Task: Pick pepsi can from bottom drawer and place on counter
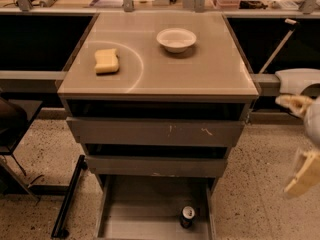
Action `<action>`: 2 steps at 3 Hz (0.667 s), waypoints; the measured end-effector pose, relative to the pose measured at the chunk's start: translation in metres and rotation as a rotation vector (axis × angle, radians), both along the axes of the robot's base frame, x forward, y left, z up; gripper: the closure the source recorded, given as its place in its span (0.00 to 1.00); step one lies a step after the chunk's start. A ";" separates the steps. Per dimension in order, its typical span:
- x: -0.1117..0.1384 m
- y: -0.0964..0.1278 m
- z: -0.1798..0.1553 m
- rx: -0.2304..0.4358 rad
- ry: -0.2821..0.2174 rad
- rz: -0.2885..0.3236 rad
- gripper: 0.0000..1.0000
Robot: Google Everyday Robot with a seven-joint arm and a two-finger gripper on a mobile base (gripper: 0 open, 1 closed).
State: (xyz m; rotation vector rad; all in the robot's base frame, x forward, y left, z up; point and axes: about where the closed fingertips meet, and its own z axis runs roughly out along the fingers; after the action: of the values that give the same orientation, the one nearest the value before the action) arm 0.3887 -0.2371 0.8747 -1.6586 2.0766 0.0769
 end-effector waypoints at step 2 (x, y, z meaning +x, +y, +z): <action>-0.058 0.007 -0.235 0.318 0.106 -0.038 0.00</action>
Offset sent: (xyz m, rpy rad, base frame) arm -0.0729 -0.0028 -0.4747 0.5001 0.1462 -0.2126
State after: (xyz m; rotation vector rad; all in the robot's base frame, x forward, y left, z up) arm 0.3304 -0.2297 0.6397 -1.4482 2.0450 0.4671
